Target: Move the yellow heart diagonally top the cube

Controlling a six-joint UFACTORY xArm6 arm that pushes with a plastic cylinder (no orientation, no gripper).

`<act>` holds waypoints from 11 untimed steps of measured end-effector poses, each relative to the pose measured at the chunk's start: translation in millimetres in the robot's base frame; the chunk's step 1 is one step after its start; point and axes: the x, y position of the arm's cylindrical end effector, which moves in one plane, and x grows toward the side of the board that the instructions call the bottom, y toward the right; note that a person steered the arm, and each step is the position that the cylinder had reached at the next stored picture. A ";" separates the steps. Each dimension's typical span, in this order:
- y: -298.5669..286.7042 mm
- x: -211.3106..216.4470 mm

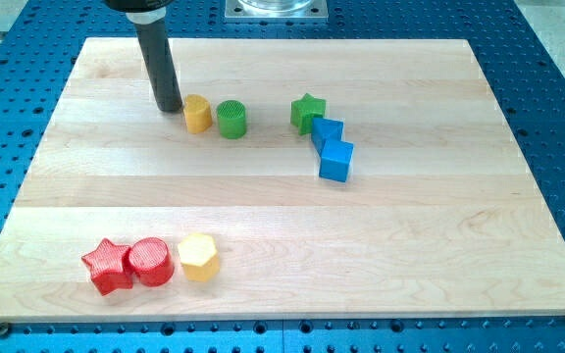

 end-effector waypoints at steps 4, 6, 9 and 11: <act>85.6 2.6; 40.0 14.5; 55.0 34.5; 60.4 70.5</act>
